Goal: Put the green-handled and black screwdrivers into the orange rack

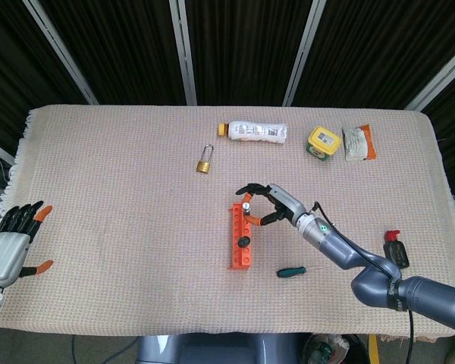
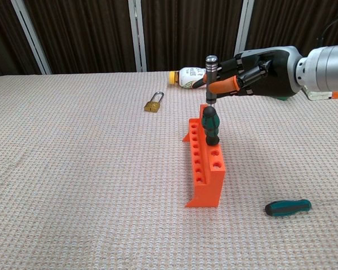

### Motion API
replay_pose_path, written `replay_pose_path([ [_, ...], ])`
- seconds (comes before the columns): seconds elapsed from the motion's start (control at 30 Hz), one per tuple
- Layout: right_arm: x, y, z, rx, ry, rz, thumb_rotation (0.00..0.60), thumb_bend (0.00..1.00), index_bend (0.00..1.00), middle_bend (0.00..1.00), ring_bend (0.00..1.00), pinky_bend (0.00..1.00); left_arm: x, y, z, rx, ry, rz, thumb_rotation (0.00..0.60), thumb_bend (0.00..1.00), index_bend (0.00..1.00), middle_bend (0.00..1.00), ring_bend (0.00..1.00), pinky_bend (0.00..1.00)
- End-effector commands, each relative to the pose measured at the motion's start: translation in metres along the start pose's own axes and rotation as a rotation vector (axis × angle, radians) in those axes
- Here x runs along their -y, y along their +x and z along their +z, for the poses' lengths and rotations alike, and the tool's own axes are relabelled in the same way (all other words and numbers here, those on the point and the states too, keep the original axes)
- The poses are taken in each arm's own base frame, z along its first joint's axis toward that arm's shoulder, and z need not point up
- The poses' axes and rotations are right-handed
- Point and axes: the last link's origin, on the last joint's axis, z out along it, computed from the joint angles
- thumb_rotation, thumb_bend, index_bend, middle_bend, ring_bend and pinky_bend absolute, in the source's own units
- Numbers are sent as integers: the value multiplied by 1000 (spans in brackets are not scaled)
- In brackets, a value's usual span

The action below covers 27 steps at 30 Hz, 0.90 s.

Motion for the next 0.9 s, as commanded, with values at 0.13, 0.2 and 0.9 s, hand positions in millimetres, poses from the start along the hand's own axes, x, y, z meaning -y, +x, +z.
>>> replay_pose_path([
  [0.13,-8,-1,2,-1,-13,7,600,399,593,212,0,0,-1,0,0,1,-2,1,600,90,74,0,0,0],
  [0.2,-9,-2,3,0,-16,10,600,397,594,212,0,0,-1,0,0,1,-2,0,600,89,74,0,0,0],
  [0.9,-23,-8,10,-7,-35,-8,600,324,570,210,0,0,0,-2,0,5,-1,0,600,88,73,0,0,0],
])
